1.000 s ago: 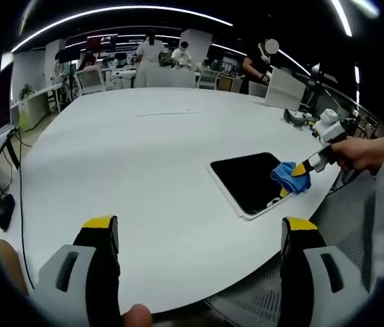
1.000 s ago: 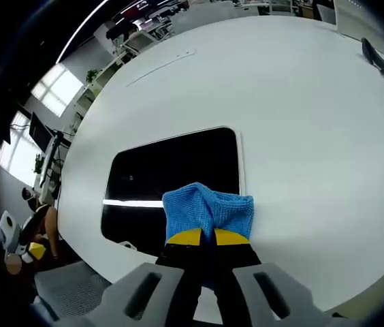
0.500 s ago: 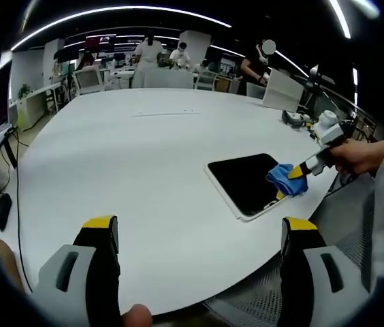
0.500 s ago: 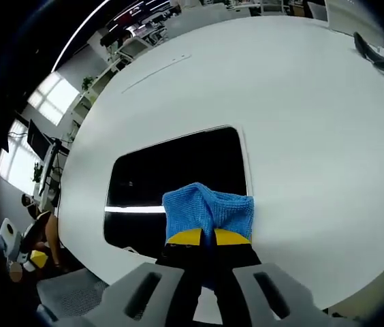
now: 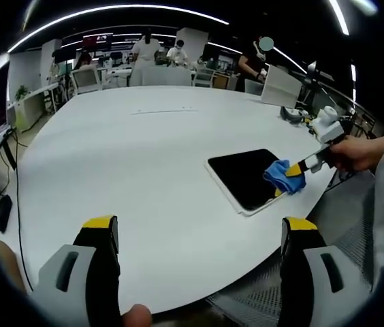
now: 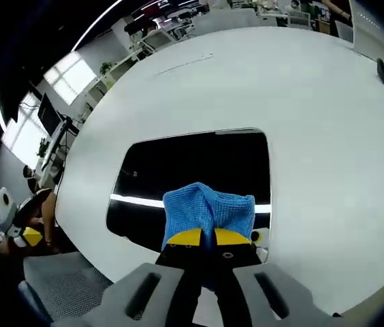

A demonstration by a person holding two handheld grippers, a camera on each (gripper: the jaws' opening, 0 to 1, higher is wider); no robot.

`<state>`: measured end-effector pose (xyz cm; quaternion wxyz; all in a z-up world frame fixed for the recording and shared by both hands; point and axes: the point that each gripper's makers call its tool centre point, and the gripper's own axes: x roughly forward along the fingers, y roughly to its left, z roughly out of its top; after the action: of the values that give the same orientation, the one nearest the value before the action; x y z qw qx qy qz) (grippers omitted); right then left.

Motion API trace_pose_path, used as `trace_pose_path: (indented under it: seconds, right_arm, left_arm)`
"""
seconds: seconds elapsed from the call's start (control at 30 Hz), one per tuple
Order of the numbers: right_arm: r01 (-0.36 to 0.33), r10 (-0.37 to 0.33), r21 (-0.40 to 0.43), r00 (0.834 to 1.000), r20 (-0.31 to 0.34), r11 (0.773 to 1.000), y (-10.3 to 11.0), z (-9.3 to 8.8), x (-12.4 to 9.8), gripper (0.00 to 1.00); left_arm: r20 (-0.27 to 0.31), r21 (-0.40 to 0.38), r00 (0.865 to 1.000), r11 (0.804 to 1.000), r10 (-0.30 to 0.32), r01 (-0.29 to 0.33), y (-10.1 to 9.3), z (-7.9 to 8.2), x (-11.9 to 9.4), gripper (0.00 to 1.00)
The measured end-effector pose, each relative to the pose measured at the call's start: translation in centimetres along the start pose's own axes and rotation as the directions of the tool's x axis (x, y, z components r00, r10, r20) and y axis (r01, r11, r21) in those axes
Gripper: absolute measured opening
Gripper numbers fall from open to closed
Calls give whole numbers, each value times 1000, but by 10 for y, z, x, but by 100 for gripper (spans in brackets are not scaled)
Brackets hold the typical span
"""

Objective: Wipe the mirror surface with the cleaning cloth until all visible marks leave the cleaned area.

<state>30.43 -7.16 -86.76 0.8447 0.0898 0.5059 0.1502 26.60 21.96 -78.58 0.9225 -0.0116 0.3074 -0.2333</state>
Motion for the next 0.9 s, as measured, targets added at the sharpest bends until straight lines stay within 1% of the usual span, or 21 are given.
trace_pose_path:
  seconds: [0.1,0.17,0.2,0.23,0.3,0.43,0.67,0.73,0.9]
  right_arm:
    - [12,-12,19,1000,-13,1000,0,1,1,0]
    - [3,-2,40,1000,-20,999,3,1,3,0]
    - [13,-10,77,1000,-27,997,4,1,3,0]
    - [7,-5,94,1000,-30,996,6,1,4,0]
    - [23,-18,139,999,-36,990,8,2,4,0]
    - [21,-17,123,999,-34,992,13,4,8,0]
    - [10,-4,134,999,-50,991,22,6,13,0]
    - [7,0,128,999,-55,992,26,6,14,0]
    - [-9,16,89,997,-75,996,44,4,20,0]
  left_arm:
    - [14,-12,1000,1000,7,-7,2,4,0,99]
    - [16,-13,1000,1000,9,-9,2,4,0,99]
    - [13,-13,1000,1000,9,-8,1,3,0,99]
    - [11,-12,1000,1000,7,-7,0,3,0,99]
    - [10,-11,1000,1000,6,-6,-1,2,-1,99]
    - [10,-17,1000,1000,12,-11,-1,1,-2,99]
    - [1,-14,1000,1000,16,-16,2,-1,-4,99]
    - [1,-14,1000,1000,19,-19,4,-1,-4,99]
    - [2,-11,1000,1000,18,-18,5,1,-2,99]
